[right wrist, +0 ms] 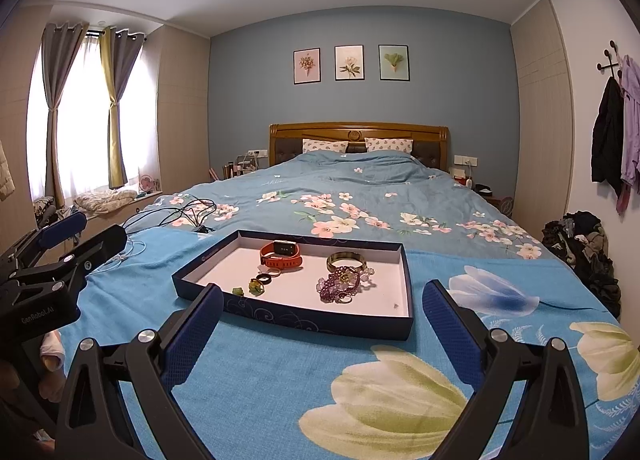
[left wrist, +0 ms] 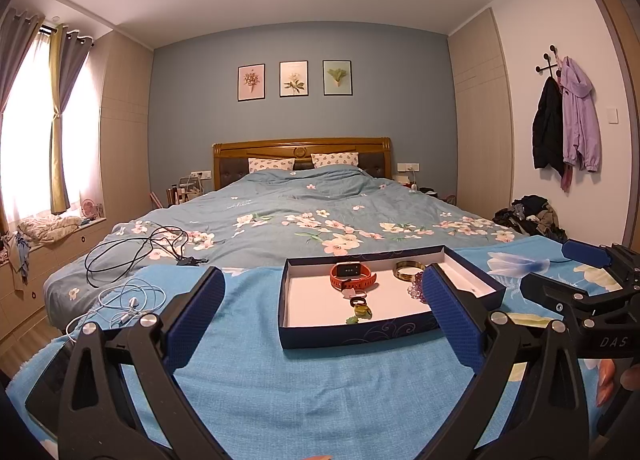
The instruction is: Organize jewelry
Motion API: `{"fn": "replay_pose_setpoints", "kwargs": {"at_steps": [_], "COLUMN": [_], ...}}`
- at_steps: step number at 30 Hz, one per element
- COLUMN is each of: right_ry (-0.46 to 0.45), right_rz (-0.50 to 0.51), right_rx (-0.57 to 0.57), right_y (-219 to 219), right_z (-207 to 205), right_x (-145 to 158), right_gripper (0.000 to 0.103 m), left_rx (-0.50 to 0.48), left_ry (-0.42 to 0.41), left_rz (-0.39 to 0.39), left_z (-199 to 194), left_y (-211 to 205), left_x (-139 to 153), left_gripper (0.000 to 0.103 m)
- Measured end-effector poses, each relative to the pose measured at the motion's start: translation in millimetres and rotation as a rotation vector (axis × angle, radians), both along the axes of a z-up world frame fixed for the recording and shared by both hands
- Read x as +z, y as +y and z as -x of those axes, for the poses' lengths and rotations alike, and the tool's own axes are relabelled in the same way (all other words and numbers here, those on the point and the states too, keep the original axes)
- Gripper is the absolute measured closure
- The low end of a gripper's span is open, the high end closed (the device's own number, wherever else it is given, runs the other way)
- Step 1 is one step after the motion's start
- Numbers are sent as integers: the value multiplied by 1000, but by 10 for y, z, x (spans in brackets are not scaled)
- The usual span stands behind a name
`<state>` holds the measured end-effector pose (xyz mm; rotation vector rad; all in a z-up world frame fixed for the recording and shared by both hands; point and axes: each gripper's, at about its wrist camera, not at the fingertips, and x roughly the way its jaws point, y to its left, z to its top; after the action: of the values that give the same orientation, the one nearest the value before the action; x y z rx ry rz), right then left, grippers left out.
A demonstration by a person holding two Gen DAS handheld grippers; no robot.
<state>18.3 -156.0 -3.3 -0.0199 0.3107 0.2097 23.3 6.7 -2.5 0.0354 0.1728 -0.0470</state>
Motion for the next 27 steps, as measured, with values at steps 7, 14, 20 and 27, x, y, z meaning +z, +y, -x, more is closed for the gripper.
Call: {"fn": "replay_pose_setpoints", "kwargs": {"at_steps": [7, 14, 20, 27], "right_ry": [1, 0, 0, 2], "right_rz": [0, -1, 1, 1], "right_rx": [1, 0, 0, -1], "right_y": [-2, -3, -3, -4], "right_z": [1, 2, 4, 2], "right_x": [-5, -4, -5, -6], "right_gripper": [7, 7, 7, 7], "left_rx": [0, 0, 0, 2], "left_ry": [0, 1, 3, 13], "left_rz": [1, -1, 1, 5], "left_z": [-2, 1, 3, -23], "left_y": [1, 0, -4, -2], "left_x": [-2, -3, -3, -38], "left_gripper": [6, 6, 6, 6]}}
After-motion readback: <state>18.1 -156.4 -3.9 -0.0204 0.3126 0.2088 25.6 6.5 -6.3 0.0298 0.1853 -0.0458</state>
